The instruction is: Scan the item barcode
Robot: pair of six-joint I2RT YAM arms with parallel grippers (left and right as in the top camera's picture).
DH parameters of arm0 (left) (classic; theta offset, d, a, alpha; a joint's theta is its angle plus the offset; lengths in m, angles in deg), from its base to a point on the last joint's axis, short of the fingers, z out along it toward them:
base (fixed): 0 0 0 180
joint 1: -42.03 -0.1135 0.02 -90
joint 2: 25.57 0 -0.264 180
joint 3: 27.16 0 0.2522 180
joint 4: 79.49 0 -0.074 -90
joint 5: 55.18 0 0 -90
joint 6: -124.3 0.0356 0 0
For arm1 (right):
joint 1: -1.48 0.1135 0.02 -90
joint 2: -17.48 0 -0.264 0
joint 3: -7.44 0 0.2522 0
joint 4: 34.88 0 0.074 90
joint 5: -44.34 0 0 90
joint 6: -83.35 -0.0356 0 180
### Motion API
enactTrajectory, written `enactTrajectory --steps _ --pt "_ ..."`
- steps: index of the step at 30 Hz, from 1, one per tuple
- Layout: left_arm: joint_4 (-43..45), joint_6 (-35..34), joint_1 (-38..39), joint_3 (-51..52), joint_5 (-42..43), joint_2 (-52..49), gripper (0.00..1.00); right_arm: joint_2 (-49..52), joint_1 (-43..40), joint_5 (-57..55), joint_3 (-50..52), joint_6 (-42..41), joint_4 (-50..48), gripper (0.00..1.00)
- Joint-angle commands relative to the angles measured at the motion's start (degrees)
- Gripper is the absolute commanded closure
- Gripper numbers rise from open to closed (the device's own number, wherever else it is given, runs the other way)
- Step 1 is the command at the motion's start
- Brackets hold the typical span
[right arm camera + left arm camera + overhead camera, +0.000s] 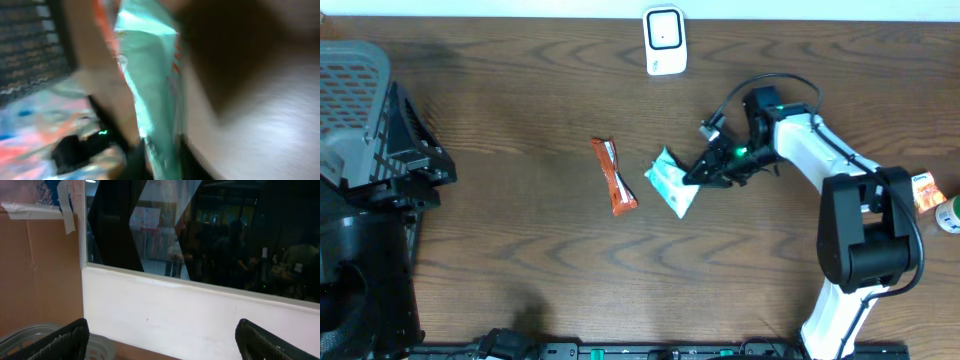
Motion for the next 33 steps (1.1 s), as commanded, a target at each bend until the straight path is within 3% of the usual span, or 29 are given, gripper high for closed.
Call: enactTrajectory --steps 1,4,10,11,14,15,16,22,27,33 --pt "0.04 -0.5 -0.31 0.17 0.02 0.09 0.07 1.25 -1.88 -11.45 0.46 0.61 0.22 0.55" --pt "0.04 -0.5 -0.31 0.17 0.04 0.09 0.07 1.25 -3.02 -18.14 0.46 -0.87 1.22 0.31" --pt "0.04 -0.5 -0.31 0.17 0.04 0.09 0.06 1.25 -3.45 -20.96 0.46 -1.22 -2.23 0.18" --pt "0.04 -0.5 -0.31 0.17 0.04 0.09 0.07 1.25 -3.45 -22.12 0.46 -2.32 -3.5 0.21" --pt "0.04 -0.5 -0.31 0.17 0.04 0.09 0.07 1.25 -3.06 -28.94 0.46 -9.14 -6.88 0.81" --pt "0.04 -0.5 -0.31 0.17 0.04 0.09 0.06 1.25 -2.78 -30.45 0.46 -10.82 -7.41 0.94" --pt "0.04 -0.5 -0.31 0.17 0.04 0.09 0.07 1.25 -2.34 -31.21 0.48 -11.72 -7.72 0.99" --pt "0.04 -0.5 -0.31 0.17 0.04 0.09 0.06 1.25 2.23 -31.19 1.53 -11.82 -7.23 0.99" --pt "0.07 -0.5 -0.31 0.17 0.04 0.09 0.07 1.25 8.39 -31.19 5.84 -11.85 -12.98 0.99" --pt "0.07 -0.5 -0.31 0.17 0.04 0.13 0.06 1.22 15.58 -27.28 8.94 -16.61 -13.29 0.99"
